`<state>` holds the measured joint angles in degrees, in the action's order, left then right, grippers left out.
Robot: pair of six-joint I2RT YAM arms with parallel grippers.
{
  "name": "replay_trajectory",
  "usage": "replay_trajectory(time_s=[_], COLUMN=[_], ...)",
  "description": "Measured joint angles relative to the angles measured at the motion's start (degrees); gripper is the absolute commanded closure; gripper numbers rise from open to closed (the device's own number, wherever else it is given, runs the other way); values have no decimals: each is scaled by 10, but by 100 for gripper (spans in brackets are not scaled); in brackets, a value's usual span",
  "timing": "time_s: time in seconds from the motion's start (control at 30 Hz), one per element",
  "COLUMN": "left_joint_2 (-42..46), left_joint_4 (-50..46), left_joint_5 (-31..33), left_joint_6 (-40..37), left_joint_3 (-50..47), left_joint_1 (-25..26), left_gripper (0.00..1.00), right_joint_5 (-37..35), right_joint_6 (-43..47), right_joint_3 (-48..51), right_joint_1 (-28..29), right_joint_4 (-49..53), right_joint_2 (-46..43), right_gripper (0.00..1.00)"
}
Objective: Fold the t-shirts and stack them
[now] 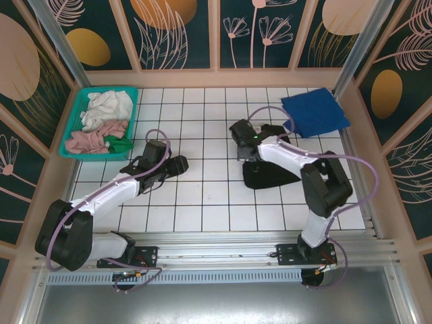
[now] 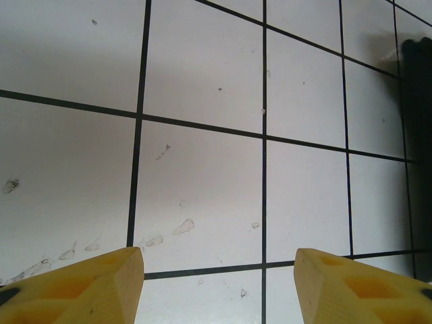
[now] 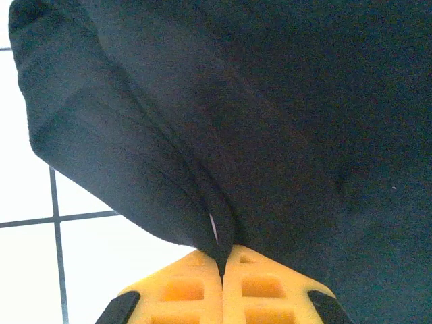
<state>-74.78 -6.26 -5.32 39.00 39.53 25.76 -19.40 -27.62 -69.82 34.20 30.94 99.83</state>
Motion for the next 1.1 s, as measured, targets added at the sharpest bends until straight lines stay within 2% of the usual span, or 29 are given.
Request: replay_trajectory(time_s=[0.3, 0.5, 0.6, 0.77, 0.97, 1.1], left_joint_2=[-2, -14, -23, -47, -70, -81], left_joint_4=[0, 0, 0, 0, 0, 0], left_joint_5=[-2, -4, -7, -16, -22, -24], left_joint_6=[0, -7, -11, -17, -28, -31], left_joint_3=[3, 14, 19, 38, 63, 76], left_joint_1=[0, 0, 0, 0, 0, 0], left_gripper=[41, 41, 41, 42, 42, 43], right_joint_5=[93, 140, 177, 231, 248, 231], right_joint_6=[29, 42, 42, 17, -44, -71], right_joint_3=[17, -12, -3, 64, 118, 123], right_joint_1=[-114, -206, -271, -393, -506, -519], right_joint_4=[-28, -34, -57, -144, -249, -308], right_joint_2=[-108, -172, -229, -327, -336, -302], right_gripper=[100, 100, 100, 100, 100, 100])
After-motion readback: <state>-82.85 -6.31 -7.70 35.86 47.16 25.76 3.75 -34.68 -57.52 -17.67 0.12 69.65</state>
